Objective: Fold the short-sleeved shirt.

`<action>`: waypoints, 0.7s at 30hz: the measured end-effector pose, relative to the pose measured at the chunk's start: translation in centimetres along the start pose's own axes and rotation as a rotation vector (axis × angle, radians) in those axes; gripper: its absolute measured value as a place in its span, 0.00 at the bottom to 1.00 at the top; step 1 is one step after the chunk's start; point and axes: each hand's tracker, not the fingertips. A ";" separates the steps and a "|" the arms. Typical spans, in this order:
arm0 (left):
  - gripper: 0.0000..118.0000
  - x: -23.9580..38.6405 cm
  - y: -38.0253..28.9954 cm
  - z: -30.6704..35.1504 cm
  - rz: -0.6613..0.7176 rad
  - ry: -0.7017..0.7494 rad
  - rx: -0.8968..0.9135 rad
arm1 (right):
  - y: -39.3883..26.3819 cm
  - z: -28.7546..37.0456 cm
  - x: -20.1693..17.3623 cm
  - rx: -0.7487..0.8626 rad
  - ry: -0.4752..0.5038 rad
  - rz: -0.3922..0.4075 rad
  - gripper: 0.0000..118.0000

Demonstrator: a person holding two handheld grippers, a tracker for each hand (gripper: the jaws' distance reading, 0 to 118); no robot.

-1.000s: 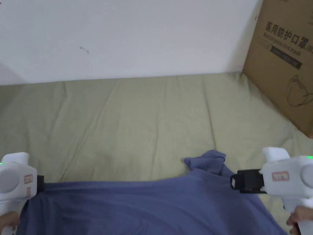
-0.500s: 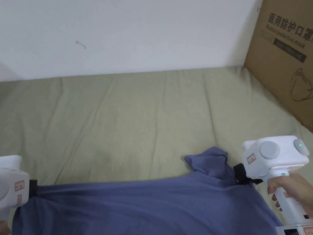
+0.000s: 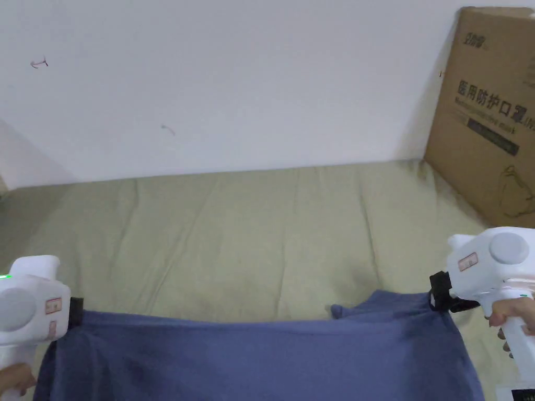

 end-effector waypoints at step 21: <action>0.01 -2.3 17.5 25.0 0.020 0.100 0.503 | 13.3 30.2 -5.1 0.535 0.154 -0.011 0.01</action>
